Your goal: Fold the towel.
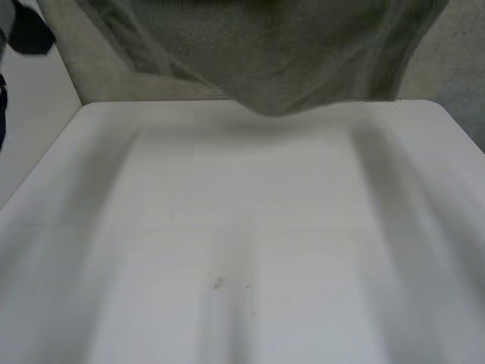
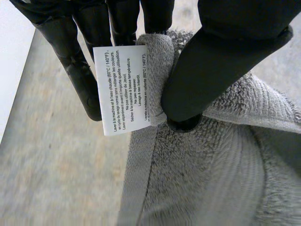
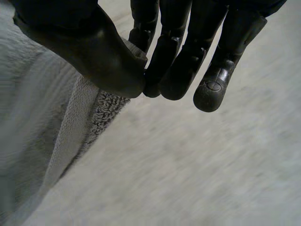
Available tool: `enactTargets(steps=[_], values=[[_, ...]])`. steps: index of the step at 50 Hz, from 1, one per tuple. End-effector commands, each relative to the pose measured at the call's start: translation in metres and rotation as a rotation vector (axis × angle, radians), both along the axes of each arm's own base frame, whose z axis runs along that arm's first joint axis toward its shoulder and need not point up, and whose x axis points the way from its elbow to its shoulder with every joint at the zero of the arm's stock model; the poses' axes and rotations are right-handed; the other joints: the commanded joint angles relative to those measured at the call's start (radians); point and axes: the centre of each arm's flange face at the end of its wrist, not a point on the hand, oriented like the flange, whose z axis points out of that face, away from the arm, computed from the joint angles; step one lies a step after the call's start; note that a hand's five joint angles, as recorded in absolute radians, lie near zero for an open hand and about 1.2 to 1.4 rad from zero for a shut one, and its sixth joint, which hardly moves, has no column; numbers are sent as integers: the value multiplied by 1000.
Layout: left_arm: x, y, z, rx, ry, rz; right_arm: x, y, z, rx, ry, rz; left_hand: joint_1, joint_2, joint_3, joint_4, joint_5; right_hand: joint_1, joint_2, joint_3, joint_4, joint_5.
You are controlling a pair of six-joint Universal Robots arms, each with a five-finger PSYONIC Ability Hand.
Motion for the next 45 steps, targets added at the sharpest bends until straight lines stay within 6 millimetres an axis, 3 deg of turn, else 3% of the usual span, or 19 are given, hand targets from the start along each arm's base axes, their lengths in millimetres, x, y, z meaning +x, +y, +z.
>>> enactTargets(steps=[1,2,3,4,5,6,7,8,10,11,13,16,18,22,30,35,37,40,45], values=[[4,1,-105,299,-91,5,7,10,-89,338,136,89,213,179,181,179,202,63,61,61,55,46],[5,3,-129,345,-122,6,8,14,-113,406,167,116,213,179,181,179,202,63,61,61,55,46],[5,3,-130,346,-122,6,8,14,-113,407,167,117,213,179,181,179,202,63,61,61,55,46],[6,5,-153,382,-161,9,10,19,-138,475,201,137,213,179,181,179,202,63,61,61,55,46],[6,5,-154,382,-161,9,10,25,-161,535,239,150,213,179,181,179,202,63,61,61,55,46],[8,7,-179,418,-209,15,10,25,-162,535,239,150,213,179,181,179,202,63,61,61,55,46],[10,11,-205,452,-263,19,9,31,-188,599,280,152,213,179,181,179,202,63,61,61,55,46],[10,11,-205,452,-264,19,9,31,-188,600,280,152,213,179,181,179,202,63,61,61,55,46],[14,19,-243,495,-376,29,7,44,-233,706,369,159,213,179,181,179,202,63,61,61,55,46],[14,19,-243,495,-377,29,7,45,-233,706,369,159,213,179,181,179,202,63,61,61,55,46],[22,27,-271,540,-475,39,2,62,-267,797,454,158,213,179,181,179,202,63,61,61,55,46],[29,29,-279,563,-513,53,-1,73,-282,844,495,161,213,179,181,179,202,63,61,61,55,46],[42,33,-287,598,-562,74,-2,78,-285,858,499,164,213,179,181,179,202,63,61,61,55,46],[56,35,-284,612,-571,109,-5,84,-282,866,495,157,213,179,181,179,202,63,61,61,55,46],[66,52,-251,576,-547,81,-34,85,-246,802,455,64,213,179,181,179,202,63,61,61,55,46],[71,73,-233,600,-536,53,-41,103,-223,767,480,48,213,179,181,179,202,63,61,61,55,46],[75,90,-214,612,-524,47,-50,121,-198,721,550,20,213,179,181,179,202,63,61,61,55,46],[79,107,-199,625,-513,39,-62,132,-179,684,624,-19,213,179,181,179,202,63,61,61,55,46],[87,124,-184,634,-490,33,-74,145,-166,713,706,-20,213,179,181,179,202,63,61,61,55,46]])
